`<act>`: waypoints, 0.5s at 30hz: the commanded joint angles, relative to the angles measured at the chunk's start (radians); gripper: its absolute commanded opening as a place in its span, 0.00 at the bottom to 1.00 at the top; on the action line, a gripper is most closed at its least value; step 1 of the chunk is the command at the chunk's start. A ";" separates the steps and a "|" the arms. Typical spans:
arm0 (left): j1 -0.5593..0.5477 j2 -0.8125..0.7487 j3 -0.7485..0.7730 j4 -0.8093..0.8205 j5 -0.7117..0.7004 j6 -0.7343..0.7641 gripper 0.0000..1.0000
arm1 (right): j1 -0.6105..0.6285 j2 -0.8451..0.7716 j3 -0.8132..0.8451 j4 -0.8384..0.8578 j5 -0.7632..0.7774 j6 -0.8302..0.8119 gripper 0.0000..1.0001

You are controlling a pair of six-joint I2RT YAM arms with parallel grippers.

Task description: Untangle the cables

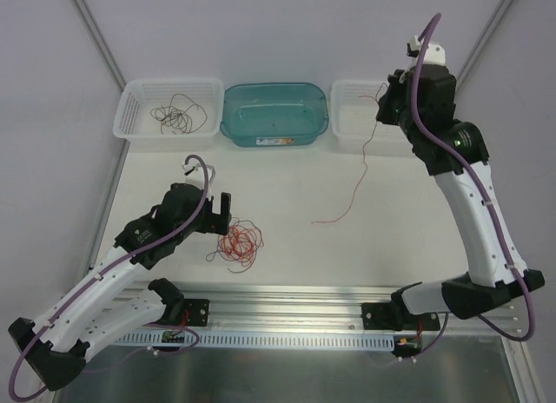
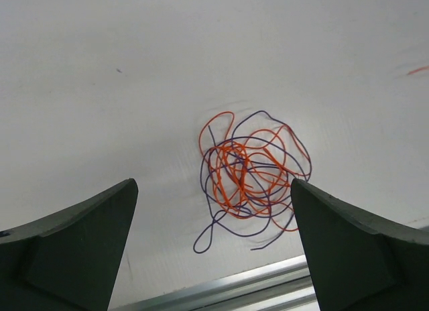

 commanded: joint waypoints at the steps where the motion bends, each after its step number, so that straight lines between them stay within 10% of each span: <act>1: 0.019 0.005 -0.031 -0.018 -0.090 0.069 0.99 | -0.056 0.103 0.152 0.094 -0.046 -0.078 0.02; 15: 0.160 -0.036 -0.072 0.031 0.045 0.080 0.99 | -0.252 0.483 0.280 0.439 -0.066 -0.204 0.12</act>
